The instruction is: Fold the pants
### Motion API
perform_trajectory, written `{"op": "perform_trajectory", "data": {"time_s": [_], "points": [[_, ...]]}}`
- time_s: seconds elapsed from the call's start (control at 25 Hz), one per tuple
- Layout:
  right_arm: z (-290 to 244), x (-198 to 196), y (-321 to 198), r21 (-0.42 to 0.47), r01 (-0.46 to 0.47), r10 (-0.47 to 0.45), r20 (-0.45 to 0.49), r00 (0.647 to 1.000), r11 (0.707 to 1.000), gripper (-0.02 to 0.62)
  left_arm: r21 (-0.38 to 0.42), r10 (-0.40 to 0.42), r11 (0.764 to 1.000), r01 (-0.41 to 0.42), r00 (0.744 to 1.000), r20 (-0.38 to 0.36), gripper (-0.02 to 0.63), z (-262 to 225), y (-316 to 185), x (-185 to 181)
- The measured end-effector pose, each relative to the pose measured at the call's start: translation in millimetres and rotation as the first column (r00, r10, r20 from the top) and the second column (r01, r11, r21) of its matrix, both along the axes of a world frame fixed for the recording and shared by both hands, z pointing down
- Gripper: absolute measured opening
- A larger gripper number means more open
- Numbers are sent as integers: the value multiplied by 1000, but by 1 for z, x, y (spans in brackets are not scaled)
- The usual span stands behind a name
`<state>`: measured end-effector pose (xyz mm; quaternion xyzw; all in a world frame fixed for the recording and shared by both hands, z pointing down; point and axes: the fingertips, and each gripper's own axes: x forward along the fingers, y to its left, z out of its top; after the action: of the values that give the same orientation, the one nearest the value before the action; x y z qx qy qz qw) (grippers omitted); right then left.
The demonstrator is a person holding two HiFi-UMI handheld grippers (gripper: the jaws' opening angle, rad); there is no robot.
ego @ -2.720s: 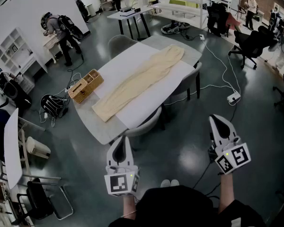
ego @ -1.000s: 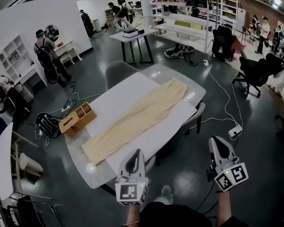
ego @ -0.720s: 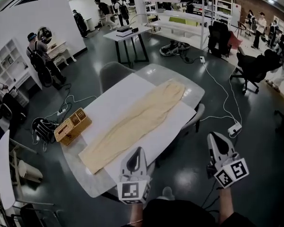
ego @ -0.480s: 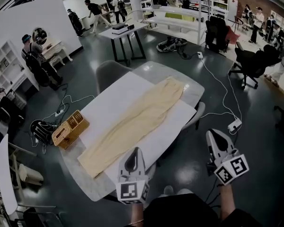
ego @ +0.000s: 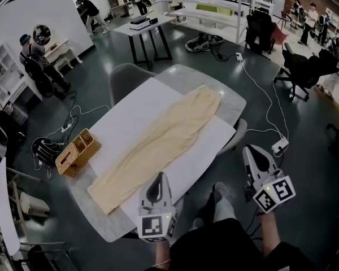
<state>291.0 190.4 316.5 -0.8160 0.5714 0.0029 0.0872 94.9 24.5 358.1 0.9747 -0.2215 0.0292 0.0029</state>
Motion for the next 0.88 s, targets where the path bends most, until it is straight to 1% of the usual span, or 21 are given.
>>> {"op": "perform_trajectory", "data": {"time_s": [0.16,0.36,0.64,0.88], "points": [[3,32,-26,14,30,-30,18,999,999,14,-5,-42,999,42,999,9,8,4,-21,22],[10,83,-71,9,96,-96,19,995,995,14,0,-68,998,68,998,14,8,12,-47,70],[19,155,-129,-40,198,-197,16,980,979,14,-25,-125,992,126,991,43,8,22,-76,140],[30,211,-169,-85,280,-278,24,960,956,14,-52,-184,981,188,980,71,8,32,-95,192]]}}
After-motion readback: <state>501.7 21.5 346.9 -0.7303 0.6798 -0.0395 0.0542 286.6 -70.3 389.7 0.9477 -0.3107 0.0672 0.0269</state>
